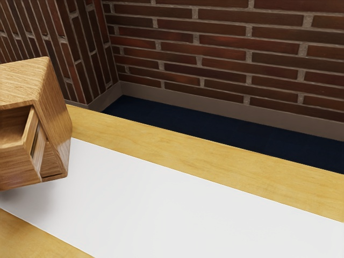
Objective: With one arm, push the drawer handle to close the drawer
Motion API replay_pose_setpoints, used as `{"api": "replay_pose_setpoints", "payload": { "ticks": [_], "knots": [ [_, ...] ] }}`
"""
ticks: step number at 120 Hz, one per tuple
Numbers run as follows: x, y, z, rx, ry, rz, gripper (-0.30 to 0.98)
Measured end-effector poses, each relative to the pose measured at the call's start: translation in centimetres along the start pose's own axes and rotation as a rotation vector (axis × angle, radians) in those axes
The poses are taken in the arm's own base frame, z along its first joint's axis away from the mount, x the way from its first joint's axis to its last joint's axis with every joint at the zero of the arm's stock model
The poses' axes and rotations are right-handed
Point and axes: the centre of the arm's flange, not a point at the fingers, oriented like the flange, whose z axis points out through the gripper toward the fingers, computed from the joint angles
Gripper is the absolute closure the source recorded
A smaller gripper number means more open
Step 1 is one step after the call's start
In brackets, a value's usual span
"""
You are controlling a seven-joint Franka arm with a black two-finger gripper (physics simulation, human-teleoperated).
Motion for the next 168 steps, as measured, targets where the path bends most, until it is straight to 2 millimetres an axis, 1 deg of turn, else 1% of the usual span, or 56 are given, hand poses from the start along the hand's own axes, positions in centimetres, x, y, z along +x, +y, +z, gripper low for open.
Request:
{"api": "replay_pose_setpoints", "payload": {
  "ticks": [14, 27, 42, 69, 96, 112, 137, 149, 168],
  "knots": [
    [0.3, -0.2, -0.5, 0.002, 0.011, -0.001, 0.79],
    [1.3, -0.8, 0.0, 0.001, 0.001, -0.008, 0.79],
    [1.8, -1.3, 0.2, 0.0, 0.001, -0.013, 0.79],
    [2.8, -1.7, 0.1, 0.001, 0.008, -0.005, 0.79],
    [4.3, -2.2, 0.5, 0.009, 0.0, -0.011, 0.79],
    [5.3, -1.9, 0.9, 0.019, -0.005, -0.007, 0.78],
    [6.4, -1.3, 0.4, 0.026, 0.012, -0.005, 0.77],
    [7.0, -1.1, 0.1, 0.027, 0.022, -0.004, 0.78],
    [8.5, -0.9, 0.2, 0.018, 0.018, 0.001, 0.78]
  ]
}}
